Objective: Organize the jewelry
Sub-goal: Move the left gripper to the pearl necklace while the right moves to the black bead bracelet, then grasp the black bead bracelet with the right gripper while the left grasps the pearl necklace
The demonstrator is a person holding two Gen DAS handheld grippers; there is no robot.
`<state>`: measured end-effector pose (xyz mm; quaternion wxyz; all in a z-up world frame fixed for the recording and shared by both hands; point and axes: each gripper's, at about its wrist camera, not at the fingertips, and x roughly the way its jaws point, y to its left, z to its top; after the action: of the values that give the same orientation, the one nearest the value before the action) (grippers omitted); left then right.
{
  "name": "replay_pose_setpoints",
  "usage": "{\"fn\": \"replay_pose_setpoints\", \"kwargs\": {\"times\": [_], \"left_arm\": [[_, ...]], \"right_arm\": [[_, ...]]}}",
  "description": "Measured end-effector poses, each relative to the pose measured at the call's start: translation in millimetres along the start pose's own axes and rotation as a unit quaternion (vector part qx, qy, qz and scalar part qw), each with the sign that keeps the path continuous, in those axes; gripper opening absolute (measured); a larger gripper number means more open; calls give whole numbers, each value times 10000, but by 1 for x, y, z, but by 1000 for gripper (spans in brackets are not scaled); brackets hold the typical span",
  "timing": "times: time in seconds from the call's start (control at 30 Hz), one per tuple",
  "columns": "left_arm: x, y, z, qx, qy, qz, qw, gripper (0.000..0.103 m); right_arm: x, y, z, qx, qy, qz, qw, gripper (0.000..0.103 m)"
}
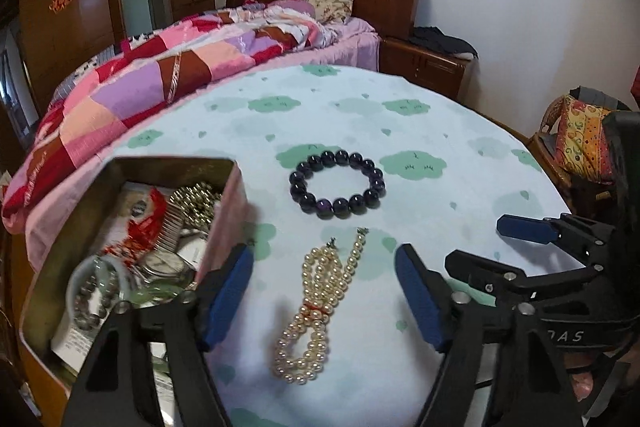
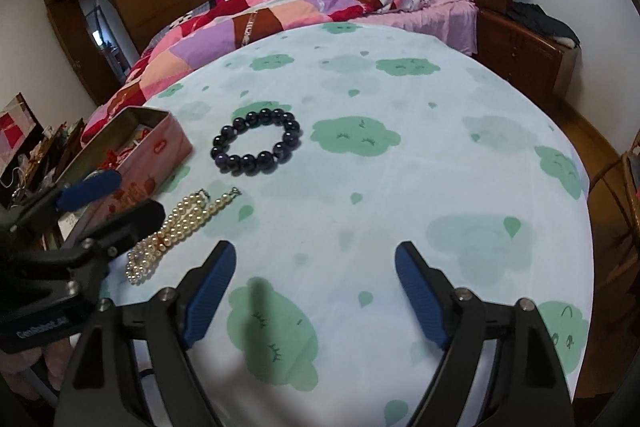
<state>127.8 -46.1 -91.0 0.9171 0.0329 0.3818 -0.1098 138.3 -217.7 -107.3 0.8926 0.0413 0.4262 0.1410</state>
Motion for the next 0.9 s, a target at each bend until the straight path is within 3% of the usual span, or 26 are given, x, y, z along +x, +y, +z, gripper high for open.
{"fn": "replay_pose_setpoints", "kwargs": {"times": [0.3,0.37,0.4,0.53,0.6,0.9], "left_arm": [[16,-3,-4,123,163,58,9998,59],[17,-5,-4,187,175,60,9997,47],[18,-6,-4,194,209,4,9996,46],[19,-12,-4,281,198,-90,9994,46],[22,-10,-4,208,277,37,9994,46],[36,2,-5,-160,641,-175,9977,46]], "right_arm": [[1,-5,0,157,20,-1,9999,85],[5,-7,5,229,121,-44,9997,84],[7,-8,7,254,162,-70,9995,84],[8,-9,23,216,175,-278,9992,84],[11,-8,34,160,164,-316,9992,82],[55,13,69,-29,450,-195,9988,74]]}}
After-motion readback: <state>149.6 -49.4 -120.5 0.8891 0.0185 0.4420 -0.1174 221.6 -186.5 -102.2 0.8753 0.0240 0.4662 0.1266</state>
